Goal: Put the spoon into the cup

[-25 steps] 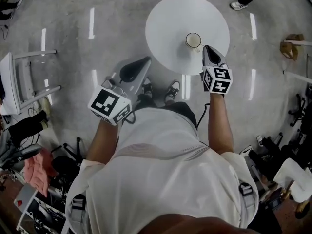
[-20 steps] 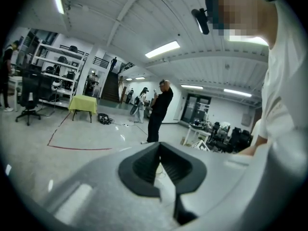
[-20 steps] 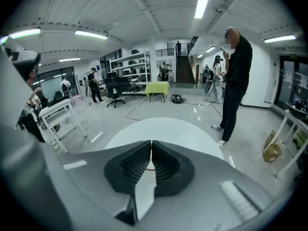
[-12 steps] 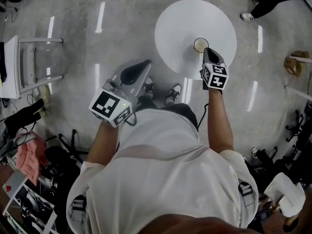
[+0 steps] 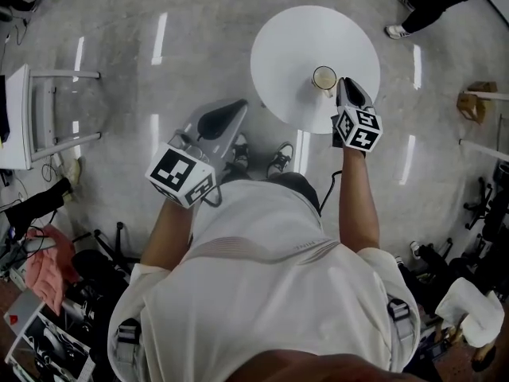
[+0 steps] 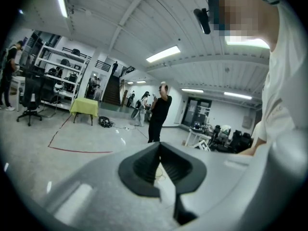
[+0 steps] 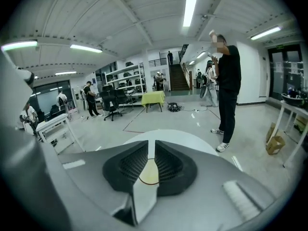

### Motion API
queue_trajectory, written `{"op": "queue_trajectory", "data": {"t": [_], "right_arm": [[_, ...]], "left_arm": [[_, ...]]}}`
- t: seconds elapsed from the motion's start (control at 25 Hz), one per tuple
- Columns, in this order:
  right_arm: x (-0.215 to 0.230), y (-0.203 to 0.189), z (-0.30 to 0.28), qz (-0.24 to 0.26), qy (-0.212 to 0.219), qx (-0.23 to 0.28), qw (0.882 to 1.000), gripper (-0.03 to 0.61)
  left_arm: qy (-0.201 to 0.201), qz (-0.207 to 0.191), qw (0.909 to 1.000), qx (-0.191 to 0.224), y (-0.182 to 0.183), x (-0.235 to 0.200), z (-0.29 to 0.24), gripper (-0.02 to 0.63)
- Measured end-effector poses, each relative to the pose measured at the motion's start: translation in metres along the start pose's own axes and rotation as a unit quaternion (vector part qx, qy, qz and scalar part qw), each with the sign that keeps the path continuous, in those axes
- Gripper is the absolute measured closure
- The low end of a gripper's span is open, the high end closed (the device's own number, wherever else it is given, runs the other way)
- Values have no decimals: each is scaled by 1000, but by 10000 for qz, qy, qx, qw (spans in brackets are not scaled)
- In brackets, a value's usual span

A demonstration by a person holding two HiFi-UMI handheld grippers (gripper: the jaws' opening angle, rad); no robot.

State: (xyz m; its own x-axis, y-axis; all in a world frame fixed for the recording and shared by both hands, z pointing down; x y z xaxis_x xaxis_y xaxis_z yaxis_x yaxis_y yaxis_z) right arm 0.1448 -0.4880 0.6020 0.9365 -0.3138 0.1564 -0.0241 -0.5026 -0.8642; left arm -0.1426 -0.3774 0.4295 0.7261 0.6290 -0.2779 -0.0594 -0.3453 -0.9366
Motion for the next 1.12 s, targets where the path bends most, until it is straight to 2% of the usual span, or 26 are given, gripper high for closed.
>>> {"op": "queue_trajectory", "data": {"t": [0.28,0.56,0.8,1.12], "right_arm": [[-36,60,74,56,-92,827,9965,574],[-34,121,161,278,-255,1644,9857,575],[-64,142,226,235,39,2067,9781,575],[-75,161,261,451,179,2393,9697,574]], "left_arm": [[-607,-232,9971,405,32,7,4,612],[-1258,-576,9873,781,71,31,-17,612],[-1473,-907,9816,813,95,57,-18,612],[-1644,-1188,9760,788,108,90,-25,612]]}}
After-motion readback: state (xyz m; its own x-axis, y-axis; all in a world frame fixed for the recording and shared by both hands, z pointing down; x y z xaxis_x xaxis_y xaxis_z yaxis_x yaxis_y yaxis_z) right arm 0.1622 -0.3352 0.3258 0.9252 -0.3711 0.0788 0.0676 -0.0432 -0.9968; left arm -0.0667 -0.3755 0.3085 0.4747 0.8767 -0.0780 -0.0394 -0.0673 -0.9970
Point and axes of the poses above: the fingertips, and each gripper's own axes: z backward along the fingers, x to its right, y out of its top, the point moved 6 cm from there along z, backward along the fingers, and after that the axes turned 2 degrees about x, right-handed, at the moved point
